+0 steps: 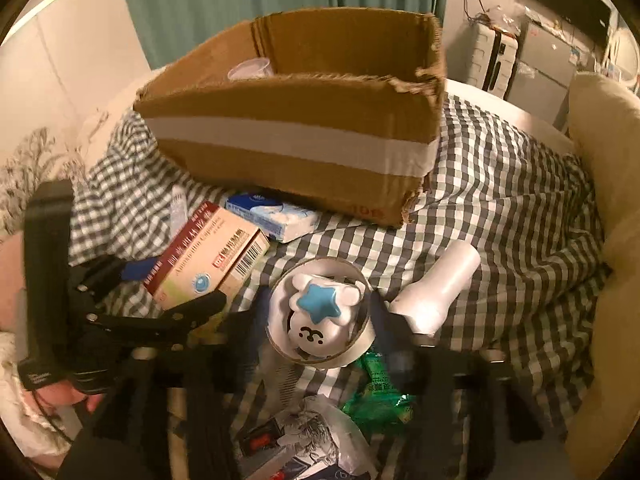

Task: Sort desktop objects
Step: 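Lift the Amoxicillin box and star figure over the cardboard box and release them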

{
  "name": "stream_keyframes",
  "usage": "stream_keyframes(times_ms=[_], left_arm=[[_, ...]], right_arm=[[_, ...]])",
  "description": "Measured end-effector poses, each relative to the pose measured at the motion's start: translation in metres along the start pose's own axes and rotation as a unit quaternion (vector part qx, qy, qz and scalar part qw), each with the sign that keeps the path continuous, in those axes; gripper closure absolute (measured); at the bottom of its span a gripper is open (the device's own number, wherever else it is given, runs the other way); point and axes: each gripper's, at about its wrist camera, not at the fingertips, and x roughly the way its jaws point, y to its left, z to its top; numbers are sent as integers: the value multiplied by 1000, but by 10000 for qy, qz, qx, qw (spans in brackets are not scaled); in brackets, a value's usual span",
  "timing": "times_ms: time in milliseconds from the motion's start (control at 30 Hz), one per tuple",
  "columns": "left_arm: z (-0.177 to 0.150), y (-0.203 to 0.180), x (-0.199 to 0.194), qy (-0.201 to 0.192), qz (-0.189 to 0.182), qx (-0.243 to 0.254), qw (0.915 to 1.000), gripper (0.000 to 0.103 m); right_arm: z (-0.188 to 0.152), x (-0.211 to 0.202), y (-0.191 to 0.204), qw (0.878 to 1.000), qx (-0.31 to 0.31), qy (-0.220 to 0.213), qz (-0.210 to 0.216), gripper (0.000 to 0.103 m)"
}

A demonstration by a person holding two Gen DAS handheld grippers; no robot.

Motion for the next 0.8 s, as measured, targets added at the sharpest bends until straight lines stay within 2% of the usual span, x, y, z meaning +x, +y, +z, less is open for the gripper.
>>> stream_keyframes(times_ms=[200,333,367,433,800], left_arm=[[-1,13,-10,-47,44,-81,9999,27],[1,11,-2,-16,42,-126,9999,27],[0,12,-2,-10,42,-130,9999,27],[-1,17,-6,-20,37,-142,9999,27],[5,23,-32,-319,-11,-347,9989,27]], right_arm=[[-3,29,7,9993,-203,275,-167,48],[-2,47,7,9978,-265,457,-401,48],[-3,49,5,9979,-224,416,-451,55],[-3,48,0,9990,-33,323,-319,62],[7,-7,6,9993,78,-324,-141,62]])
